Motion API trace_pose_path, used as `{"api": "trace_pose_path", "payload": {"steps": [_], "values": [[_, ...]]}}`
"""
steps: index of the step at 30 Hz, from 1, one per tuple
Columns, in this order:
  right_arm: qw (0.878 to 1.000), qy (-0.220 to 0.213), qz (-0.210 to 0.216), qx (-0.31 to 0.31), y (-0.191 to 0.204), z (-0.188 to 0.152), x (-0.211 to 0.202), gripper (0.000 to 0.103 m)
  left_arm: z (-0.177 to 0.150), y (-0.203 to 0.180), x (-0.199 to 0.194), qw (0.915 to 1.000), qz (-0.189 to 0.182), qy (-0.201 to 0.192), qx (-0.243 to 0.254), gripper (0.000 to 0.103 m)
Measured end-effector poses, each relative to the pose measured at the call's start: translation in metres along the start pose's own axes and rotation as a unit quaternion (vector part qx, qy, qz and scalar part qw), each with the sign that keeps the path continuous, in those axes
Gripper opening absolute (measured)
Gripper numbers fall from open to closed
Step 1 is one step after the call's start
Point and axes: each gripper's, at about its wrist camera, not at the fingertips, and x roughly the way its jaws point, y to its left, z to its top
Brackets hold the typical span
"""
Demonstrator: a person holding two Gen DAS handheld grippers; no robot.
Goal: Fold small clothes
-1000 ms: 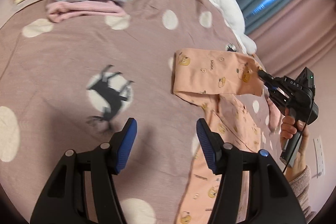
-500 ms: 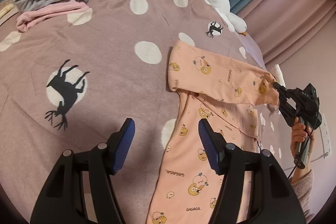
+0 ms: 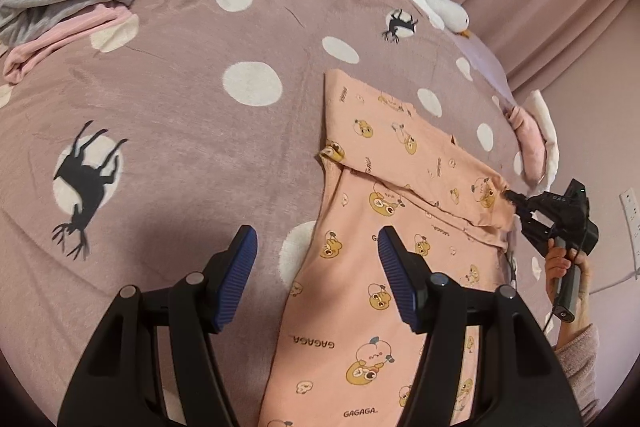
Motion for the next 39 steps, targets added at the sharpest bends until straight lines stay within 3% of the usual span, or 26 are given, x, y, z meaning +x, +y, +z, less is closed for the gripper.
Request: {"api": "trace_pose_path", "payload": {"steps": [2, 3, 5, 8, 10, 14, 17, 19, 22, 27, 33, 39], "values": [[1.000, 0.006, -0.007, 0.015, -0.013, 0.000, 0.005, 0.012, 0.003, -0.007, 0.009, 0.9998, 0.009, 0.006, 0.014, 0.063], [1.000, 0.002, -0.017, 0.012, -0.014, -0.002, 0.004, 0.021, 0.004, -0.009, 0.011, 0.9997, 0.011, 0.009, 0.018, 0.063], [0.997, -0.026, -0.071, -0.025, -0.008, -0.005, -0.005, 0.026, 0.009, -0.016, 0.019, 0.9992, 0.013, 0.015, 0.033, 0.063], [0.985, -0.079, -0.120, -0.091, 0.009, -0.010, -0.022, 0.026, 0.021, -0.028, 0.031, 0.9982, 0.017, 0.018, 0.055, 0.063], [0.979, -0.097, -0.118, -0.134, 0.019, -0.013, -0.031, 0.026, 0.029, -0.039, 0.041, 0.9974, 0.012, 0.021, 0.068, 0.063], [0.973, -0.069, -0.100, -0.198, 0.031, -0.024, -0.023, 0.026, 0.042, -0.061, 0.063, 0.9952, 0.015, 0.019, 0.095, 0.062], [0.964, -0.045, -0.125, -0.230, 0.030, -0.035, -0.006, 0.026, 0.050, -0.076, 0.083, 0.9927, 0.029, 0.016, 0.116, 0.061], [0.956, -0.041, -0.148, -0.249, 0.025, -0.041, 0.002, 0.026, 0.054, -0.083, 0.097, 0.9911, 0.038, 0.018, 0.126, 0.053], [0.953, -0.032, -0.166, -0.250, 0.013, -0.043, 0.007, 0.026, 0.057, -0.089, 0.116, 0.9873, 0.060, 0.024, 0.146, 0.043], [0.953, -0.035, -0.170, -0.250, -0.001, -0.044, 0.003, 0.025, 0.054, -0.080, 0.144, 0.9832, 0.086, 0.051, 0.153, 0.040], [0.955, -0.035, -0.167, -0.241, -0.003, -0.047, -0.004, 0.025, 0.054, -0.079, 0.144, 0.9808, 0.090, 0.047, 0.166, 0.041], [0.943, -0.052, -0.179, -0.274, 0.020, -0.072, -0.010, 0.025, 0.040, -0.084, 0.119, 0.9779, 0.087, 0.028, 0.188, 0.041]]}}
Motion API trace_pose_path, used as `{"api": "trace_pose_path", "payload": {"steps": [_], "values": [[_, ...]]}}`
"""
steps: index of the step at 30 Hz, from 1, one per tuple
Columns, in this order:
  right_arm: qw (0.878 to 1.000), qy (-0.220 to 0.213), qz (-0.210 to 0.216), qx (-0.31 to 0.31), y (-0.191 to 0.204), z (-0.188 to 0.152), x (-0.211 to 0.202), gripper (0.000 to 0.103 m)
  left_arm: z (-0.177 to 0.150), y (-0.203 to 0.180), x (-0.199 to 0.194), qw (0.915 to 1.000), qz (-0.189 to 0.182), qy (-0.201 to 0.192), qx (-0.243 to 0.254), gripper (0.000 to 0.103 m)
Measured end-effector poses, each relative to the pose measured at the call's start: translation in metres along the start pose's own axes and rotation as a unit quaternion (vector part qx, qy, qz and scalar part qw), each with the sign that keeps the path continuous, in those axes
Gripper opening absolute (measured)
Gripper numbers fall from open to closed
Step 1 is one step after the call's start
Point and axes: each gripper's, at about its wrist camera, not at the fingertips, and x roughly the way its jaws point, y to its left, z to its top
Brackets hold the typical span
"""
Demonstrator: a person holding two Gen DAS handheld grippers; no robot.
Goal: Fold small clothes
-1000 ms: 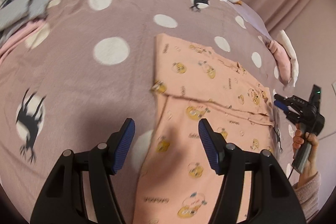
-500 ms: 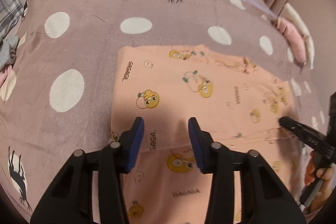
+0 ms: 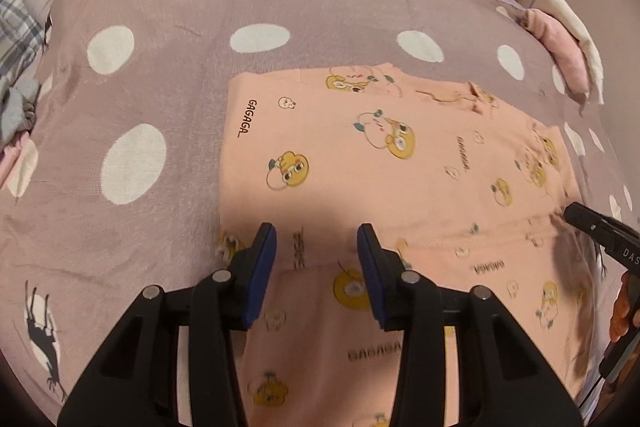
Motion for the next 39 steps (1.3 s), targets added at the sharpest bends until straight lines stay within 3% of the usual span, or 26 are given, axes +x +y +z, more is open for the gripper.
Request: {"api": "trace_pose_path", "payload": {"steps": [7, 16, 20, 29, 33, 39], "values": [[1.000, -0.012, 0.008, -0.014, 0.011, -0.032, -0.033, 0.025, -0.031, -0.006, -0.031, 0.9998, -0.015, -0.009, 0.003, 0.043], [0.999, -0.011, -0.008, -0.047, 0.028, -0.079, -0.062, 0.025, -0.084, -0.026, -0.059, 0.9997, 0.001, -0.005, 0.025, 0.043], [0.998, -0.008, -0.010, -0.055, 0.033, -0.100, -0.067, 0.025, -0.104, -0.035, -0.063, 0.9997, -0.010, 0.002, 0.020, 0.043], [0.999, 0.029, -0.008, -0.031, 0.030, -0.143, -0.068, 0.025, -0.148, -0.053, -0.061, 0.9991, -0.009, 0.036, 0.021, 0.043], [0.999, 0.033, -0.001, -0.024, 0.028, -0.156, -0.075, 0.025, -0.160, -0.060, -0.065, 0.9990, -0.005, 0.033, 0.030, 0.052], [0.999, 0.033, 0.005, -0.008, 0.026, -0.171, -0.084, 0.025, -0.175, -0.061, -0.071, 0.9990, -0.007, 0.033, 0.029, 0.058]]}}
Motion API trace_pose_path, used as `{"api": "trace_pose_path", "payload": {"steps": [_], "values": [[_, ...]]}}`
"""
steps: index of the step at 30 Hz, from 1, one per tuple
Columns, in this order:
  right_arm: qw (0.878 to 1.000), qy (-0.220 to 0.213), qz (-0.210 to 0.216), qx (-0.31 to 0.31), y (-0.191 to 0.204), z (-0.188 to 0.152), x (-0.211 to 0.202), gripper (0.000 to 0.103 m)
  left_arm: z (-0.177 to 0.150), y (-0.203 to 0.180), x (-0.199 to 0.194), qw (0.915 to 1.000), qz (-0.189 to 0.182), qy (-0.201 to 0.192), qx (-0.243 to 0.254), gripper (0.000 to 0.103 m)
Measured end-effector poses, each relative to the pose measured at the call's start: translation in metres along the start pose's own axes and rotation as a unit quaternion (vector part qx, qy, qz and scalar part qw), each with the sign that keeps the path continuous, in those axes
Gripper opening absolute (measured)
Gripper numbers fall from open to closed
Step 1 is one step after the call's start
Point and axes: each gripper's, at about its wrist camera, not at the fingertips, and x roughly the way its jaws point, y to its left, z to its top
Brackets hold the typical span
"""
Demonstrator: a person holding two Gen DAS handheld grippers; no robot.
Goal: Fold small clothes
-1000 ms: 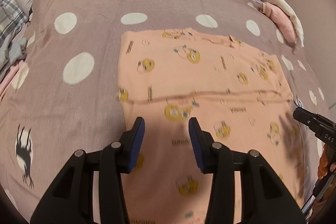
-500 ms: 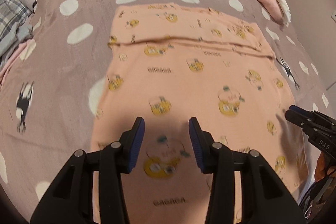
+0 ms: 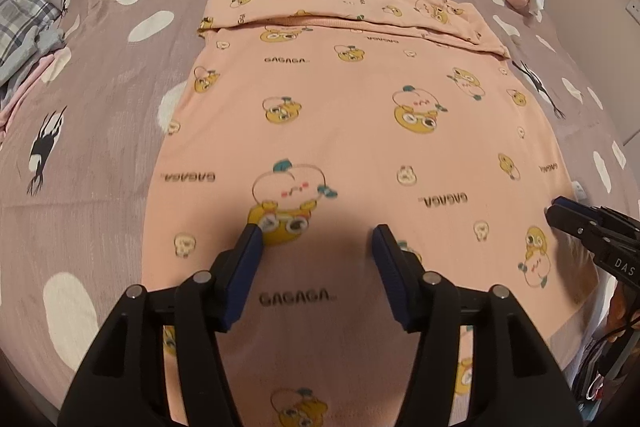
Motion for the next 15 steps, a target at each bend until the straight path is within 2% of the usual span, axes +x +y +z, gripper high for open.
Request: {"api": "trace_pose_path", "payload": {"steps": [5, 8, 10, 12, 15], "values": [[1.000, 0.005, 0.000, 0.001, 0.003, -0.005, -0.004, 0.026, -0.009, 0.001, -0.009, 1.0000, -0.006, -0.001, -0.005, 0.058], [1.000, 0.006, 0.019, 0.006, 0.003, -0.008, -0.010, 0.028, -0.013, 0.004, -0.017, 1.0000, -0.005, -0.005, -0.006, 0.058], [0.999, -0.001, 0.039, 0.017, 0.001, -0.009, -0.017, 0.032, -0.015, 0.009, -0.024, 0.9999, 0.003, -0.013, -0.006, 0.058], [0.998, -0.011, 0.048, 0.028, -0.004, -0.010, -0.023, 0.041, -0.015, 0.015, -0.030, 0.9997, 0.007, -0.020, -0.010, 0.059], [0.996, -0.031, 0.063, 0.052, -0.014, -0.010, -0.035, 0.047, -0.014, 0.028, -0.040, 0.9991, 0.014, -0.033, -0.023, 0.065]]}}
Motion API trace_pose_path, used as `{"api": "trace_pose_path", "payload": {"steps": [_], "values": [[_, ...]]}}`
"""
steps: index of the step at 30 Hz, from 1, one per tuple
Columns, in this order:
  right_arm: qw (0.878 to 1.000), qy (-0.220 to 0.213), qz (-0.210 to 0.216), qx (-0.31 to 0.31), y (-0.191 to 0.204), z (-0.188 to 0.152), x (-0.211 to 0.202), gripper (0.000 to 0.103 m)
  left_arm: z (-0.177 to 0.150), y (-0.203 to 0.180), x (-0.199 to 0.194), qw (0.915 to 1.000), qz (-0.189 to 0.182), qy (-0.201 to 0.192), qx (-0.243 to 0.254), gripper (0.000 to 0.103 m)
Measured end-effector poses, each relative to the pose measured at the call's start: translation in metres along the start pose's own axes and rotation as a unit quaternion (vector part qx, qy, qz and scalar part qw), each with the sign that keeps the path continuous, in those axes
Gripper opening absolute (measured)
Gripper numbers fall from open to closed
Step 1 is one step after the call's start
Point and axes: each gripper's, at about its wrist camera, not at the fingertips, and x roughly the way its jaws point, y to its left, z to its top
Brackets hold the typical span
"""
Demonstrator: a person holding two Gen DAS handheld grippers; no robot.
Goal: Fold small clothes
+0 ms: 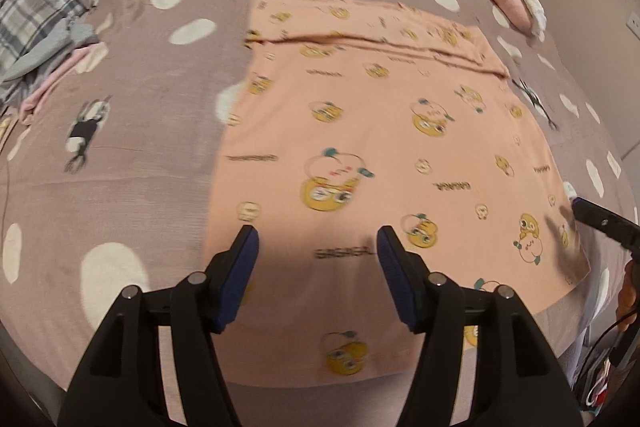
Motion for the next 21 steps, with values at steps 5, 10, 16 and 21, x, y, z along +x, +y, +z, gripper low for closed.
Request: {"api": "trace_pose_path", "payload": {"steps": [5, 10, 16, 21], "values": [[0.999, -0.009, 0.001, 0.052, -0.024, 0.004, -0.007, 0.048, -0.001, 0.021, -0.006, 0.9996, 0.010, -0.005, -0.027, 0.070], [0.998, 0.003, 0.003, 0.069, -0.032, 0.003, -0.006, 0.048, -0.003, 0.038, -0.002, 0.9980, -0.007, 0.009, -0.063, 0.070], [0.998, 0.021, 0.004, 0.063, -0.038, 0.003, -0.003, 0.049, -0.006, 0.047, 0.003, 0.9960, -0.023, 0.022, -0.084, 0.070], [0.998, 0.031, 0.004, 0.059, -0.041, 0.005, 0.000, 0.049, -0.007, 0.048, 0.007, 0.9957, -0.030, 0.029, -0.083, 0.070]]}}
